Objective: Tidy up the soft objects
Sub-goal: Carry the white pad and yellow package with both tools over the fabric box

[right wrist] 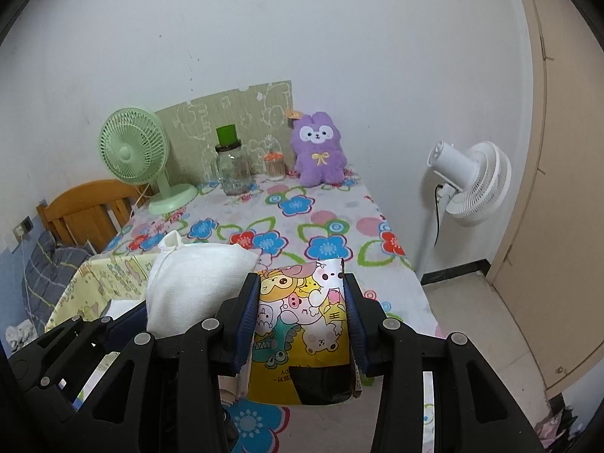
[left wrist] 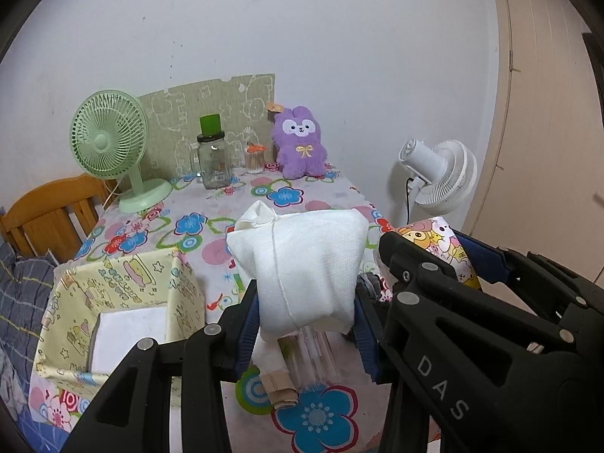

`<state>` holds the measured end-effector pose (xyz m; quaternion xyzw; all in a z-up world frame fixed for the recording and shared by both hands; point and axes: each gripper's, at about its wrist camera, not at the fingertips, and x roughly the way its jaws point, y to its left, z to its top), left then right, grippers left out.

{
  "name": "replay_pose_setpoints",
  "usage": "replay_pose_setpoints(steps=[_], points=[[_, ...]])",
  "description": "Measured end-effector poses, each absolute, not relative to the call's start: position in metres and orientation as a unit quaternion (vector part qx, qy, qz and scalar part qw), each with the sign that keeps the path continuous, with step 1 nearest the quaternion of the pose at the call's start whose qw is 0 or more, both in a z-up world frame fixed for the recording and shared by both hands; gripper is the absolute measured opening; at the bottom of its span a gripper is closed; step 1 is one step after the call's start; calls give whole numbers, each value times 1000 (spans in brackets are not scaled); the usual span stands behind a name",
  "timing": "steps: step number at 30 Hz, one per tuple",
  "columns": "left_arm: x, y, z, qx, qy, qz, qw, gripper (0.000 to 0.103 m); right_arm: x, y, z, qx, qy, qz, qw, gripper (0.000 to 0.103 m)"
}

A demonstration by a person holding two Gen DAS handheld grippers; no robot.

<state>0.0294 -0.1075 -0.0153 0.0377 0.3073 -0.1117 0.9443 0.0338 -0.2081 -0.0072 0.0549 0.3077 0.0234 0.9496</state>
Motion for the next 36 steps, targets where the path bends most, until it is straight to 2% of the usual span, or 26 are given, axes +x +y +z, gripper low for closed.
replay_pose_setpoints(steps=[17, 36], points=[[40, -79, 4, 36, 298, -108, 948, 47, 44, -182, 15, 49, 296, 36, 953, 46], [56, -11, 6, 23, 305, -73, 949, 47, 68, -110, 22, 8, 301, 82, 950, 46]])
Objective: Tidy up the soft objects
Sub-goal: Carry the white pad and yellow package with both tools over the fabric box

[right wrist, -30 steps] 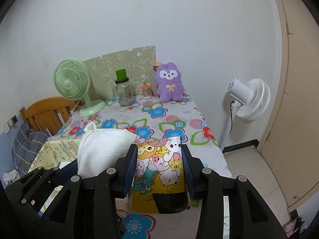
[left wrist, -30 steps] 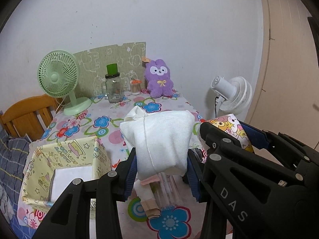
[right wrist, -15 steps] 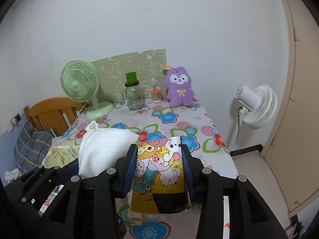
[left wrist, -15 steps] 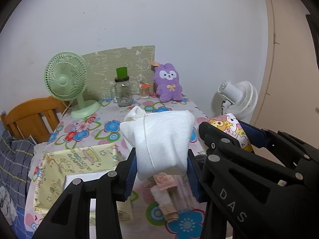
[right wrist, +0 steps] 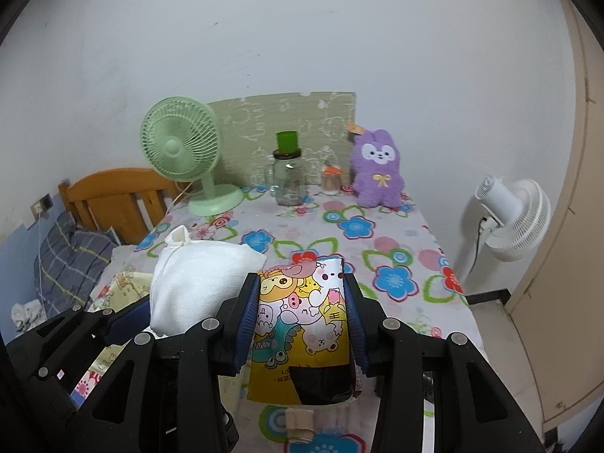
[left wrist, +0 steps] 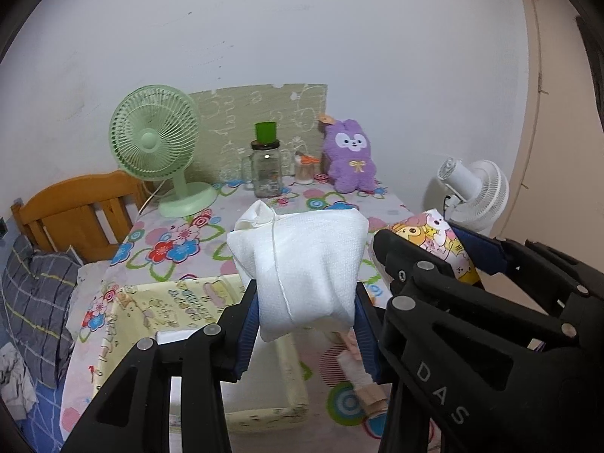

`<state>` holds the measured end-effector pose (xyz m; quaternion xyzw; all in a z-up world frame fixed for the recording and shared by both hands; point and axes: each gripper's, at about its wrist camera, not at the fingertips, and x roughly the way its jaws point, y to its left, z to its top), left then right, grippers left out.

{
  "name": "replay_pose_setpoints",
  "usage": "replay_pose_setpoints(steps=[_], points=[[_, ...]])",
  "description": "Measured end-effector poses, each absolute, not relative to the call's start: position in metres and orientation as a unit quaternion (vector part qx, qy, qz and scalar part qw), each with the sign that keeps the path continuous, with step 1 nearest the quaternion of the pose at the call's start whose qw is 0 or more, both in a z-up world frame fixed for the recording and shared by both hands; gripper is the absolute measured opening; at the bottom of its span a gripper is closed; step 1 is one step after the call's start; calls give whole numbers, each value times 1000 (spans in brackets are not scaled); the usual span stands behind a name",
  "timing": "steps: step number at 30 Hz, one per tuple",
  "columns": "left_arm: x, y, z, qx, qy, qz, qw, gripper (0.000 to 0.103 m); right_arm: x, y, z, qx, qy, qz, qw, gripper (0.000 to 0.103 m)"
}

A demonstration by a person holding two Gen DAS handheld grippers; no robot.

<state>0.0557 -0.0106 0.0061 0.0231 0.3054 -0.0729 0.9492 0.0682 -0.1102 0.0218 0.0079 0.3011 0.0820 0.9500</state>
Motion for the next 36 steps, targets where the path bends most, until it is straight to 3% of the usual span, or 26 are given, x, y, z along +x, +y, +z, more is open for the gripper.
replay_pose_setpoints(steps=[31, 36], points=[[94, 91, -55, 10, 394, 11, 919, 49, 119, -5, -22, -10, 363, 183, 914, 46], [100, 99, -68, 12, 415, 18, 910, 56, 127, 6, -37, -12, 381, 191, 905, 46]])
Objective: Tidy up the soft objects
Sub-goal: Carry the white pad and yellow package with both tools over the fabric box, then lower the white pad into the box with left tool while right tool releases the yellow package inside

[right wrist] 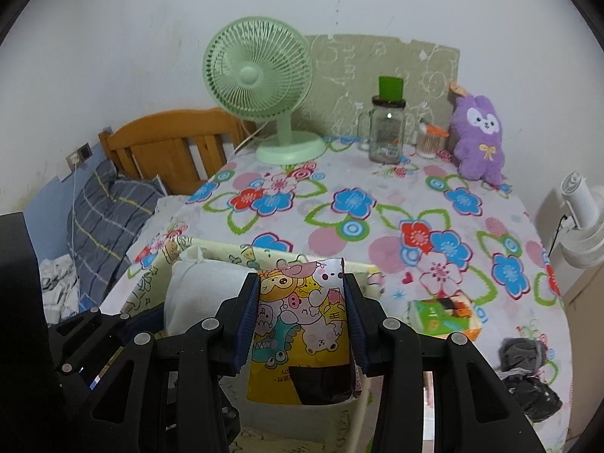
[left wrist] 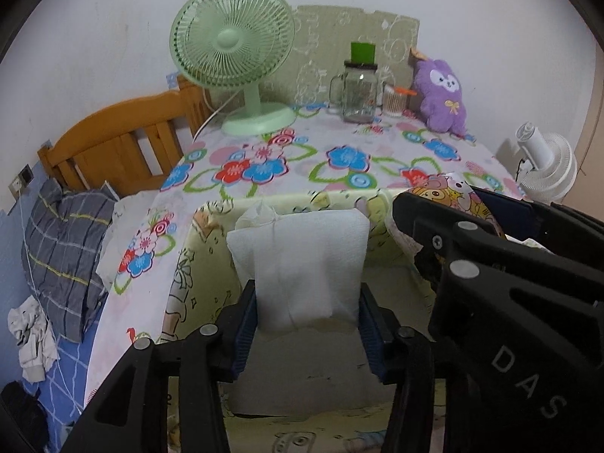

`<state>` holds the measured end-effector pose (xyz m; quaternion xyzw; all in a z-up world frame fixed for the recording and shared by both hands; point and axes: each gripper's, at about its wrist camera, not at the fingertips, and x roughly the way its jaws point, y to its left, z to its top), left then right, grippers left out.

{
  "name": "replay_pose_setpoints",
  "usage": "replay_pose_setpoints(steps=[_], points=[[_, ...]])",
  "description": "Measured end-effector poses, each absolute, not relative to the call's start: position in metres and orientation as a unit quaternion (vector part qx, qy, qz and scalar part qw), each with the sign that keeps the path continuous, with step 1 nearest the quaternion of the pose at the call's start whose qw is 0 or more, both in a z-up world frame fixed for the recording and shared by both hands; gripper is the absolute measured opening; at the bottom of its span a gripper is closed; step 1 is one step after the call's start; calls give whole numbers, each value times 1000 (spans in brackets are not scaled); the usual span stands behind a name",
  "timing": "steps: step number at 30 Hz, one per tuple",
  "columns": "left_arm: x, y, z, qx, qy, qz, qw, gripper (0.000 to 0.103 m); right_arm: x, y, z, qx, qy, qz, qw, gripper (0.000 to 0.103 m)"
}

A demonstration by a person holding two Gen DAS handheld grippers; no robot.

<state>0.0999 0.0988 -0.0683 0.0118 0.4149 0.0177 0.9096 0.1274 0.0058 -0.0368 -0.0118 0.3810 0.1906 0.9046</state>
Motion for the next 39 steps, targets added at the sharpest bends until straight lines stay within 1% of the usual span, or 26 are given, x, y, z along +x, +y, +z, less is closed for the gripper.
replay_pose_setpoints(steps=[4, 5, 6, 8, 15, 16, 17, 18, 20, 21, 22, 27, 39], points=[[106, 104, -79, 10, 428, 23, 903, 63, 134, 13, -49, -15, 397, 196, 897, 46], [108, 105, -82, 14, 430, 26, 902, 66, 135, 14, -51, -16, 400, 196, 895, 46], [110, 105, -83, 19, 428, 27, 903, 67, 137, 15, -54, -17, 404, 196, 894, 46], [113, 104, -83, 28, 425, 22, 905, 72, 140, 16, -59, -16, 410, 195, 891, 46], [126, 103, -85, 46, 424, 3, 904, 79, 149, 19, -71, -18, 428, 186, 884, 46], [127, 103, -85, 42, 424, 0, 904, 83, 150, 19, -72, -16, 428, 186, 884, 46], [126, 103, -84, 37, 424, -3, 905, 87, 150, 18, -72, -14, 429, 189, 883, 47], [126, 103, -83, 34, 423, -7, 905, 89, 151, 19, -72, -12, 429, 190, 883, 48], [124, 102, -82, 27, 422, -10, 906, 92, 152, 19, -72, -17, 430, 191, 882, 55], [123, 102, -82, 24, 422, -13, 906, 93, 152, 19, -71, -21, 430, 190, 882, 61], [123, 102, -81, 21, 423, -14, 906, 95, 152, 20, -71, -22, 429, 190, 883, 63], [117, 102, -74, 5, 421, -12, 907, 96, 149, 21, -65, -27, 423, 191, 885, 78], [96, 89, -49, 10, 385, 3, 923, 99, 127, 7, -37, -33, 385, 182, 904, 84]])
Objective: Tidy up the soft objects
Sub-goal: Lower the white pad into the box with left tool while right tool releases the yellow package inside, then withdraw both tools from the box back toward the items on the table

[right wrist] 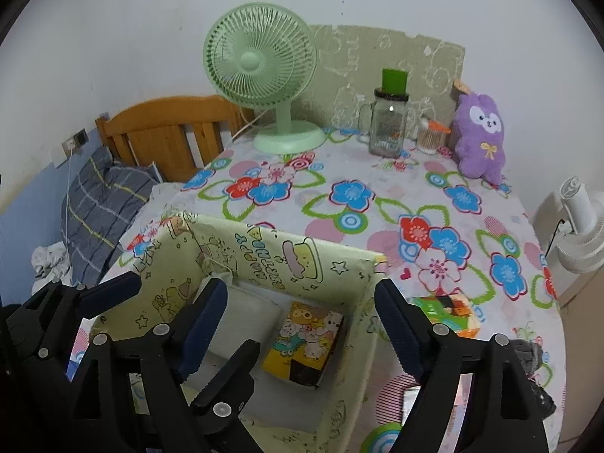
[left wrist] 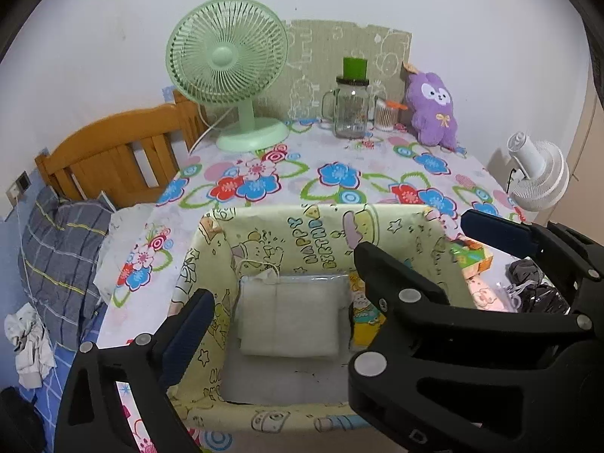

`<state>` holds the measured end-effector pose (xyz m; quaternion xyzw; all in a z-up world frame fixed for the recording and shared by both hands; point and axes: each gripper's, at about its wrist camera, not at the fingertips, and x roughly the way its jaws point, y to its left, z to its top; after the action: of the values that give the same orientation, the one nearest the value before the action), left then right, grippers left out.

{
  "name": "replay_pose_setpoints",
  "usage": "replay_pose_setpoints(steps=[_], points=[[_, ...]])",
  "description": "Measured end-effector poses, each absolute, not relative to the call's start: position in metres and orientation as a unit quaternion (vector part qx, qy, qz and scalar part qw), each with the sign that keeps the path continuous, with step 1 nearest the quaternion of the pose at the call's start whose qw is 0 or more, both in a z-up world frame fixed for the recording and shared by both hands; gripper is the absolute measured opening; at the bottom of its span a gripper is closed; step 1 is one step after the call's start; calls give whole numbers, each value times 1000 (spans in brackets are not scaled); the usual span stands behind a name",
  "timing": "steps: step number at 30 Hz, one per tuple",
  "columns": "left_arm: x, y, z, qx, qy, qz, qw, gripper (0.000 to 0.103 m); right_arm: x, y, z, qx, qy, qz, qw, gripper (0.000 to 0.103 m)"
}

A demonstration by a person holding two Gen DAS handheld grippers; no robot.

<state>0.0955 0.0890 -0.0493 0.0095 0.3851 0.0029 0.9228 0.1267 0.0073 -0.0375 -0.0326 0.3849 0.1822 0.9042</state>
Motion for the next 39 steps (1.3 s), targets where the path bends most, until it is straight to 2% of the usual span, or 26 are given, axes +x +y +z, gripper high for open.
replay_pose_setpoints(steps=[13, 39], points=[[75, 64, -25, 11, 350, 0, 937, 100, 101, -24, -10, -13, 347, 167, 923, 94], [48, -6, 12, 22, 291, -18, 956, 103, 67, -103, 33, 6, 291, 116, 950, 101]])
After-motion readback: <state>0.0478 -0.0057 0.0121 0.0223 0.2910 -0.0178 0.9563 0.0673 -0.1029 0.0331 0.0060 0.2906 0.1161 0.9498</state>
